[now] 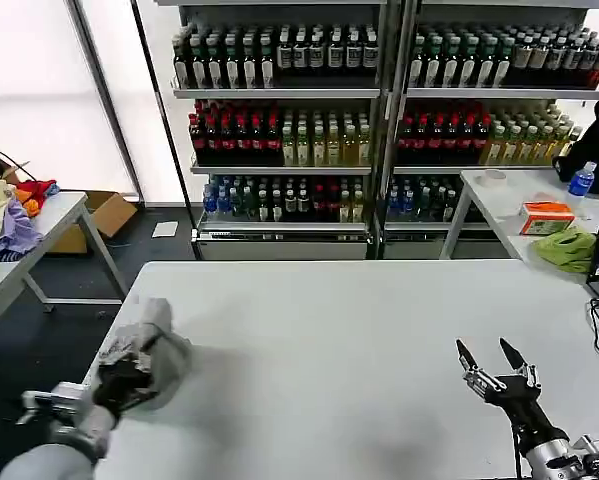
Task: Fold and organize the clothes.
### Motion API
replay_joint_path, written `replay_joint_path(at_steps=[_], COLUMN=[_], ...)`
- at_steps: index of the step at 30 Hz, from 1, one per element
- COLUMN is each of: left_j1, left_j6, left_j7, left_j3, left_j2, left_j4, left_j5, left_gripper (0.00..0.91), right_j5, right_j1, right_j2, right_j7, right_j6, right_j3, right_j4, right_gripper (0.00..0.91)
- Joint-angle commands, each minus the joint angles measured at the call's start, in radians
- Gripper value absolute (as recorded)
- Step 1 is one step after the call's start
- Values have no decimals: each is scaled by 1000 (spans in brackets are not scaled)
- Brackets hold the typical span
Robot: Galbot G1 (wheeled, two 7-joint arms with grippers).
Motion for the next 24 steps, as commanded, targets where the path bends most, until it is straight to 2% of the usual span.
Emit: replay_joint_path(at_steps=[1,2,3,5,10,16,19,20,22,24], left_j1=[-402,-419,-439,-450,-415,-351,-294,-275,-226,-209], left_j6=[68,68,67,68,67,65,57,45,39,35], left_j7=[-182,-189,-193,-198,-201,-182,-118,-90,-59,-52], left_j3=[671,682,698,694,596,401,238,175,69,-1], left_j2=[-152,-170,-207,-228,-191,-126,-98,-88,-77,-76], left_j4=[138,150,166,178,114,-22,-64,-73,-80,-78], left_j5=[40,32,13,-56,-245,-316,-281,-262,-241,-241], left_gripper=[907,907,907,907,907,907,907,907,907,907], right_j5=[-76,-68,-64,-66,-30,10,34,66,70,78], right_j1=[-25,-15,-10,5,84,245,328,379,467,521], right_j2=[40,44,44,36,-4,-19,-2,13,57,99], right_j7=[109,138,145,168,229,294,316,346,372,396], right_j6=[-163,-226,-237,-288,-353,-381,-379,-379,-375,-375], right_j3=[-113,-133,-144,-169,-268,-443,-551,-607,-710,-767], right_j4=[124,127,125,121,94,-1,-72,-110,-222,-306], right_gripper=[907,907,907,907,907,907,907,907,907,907])
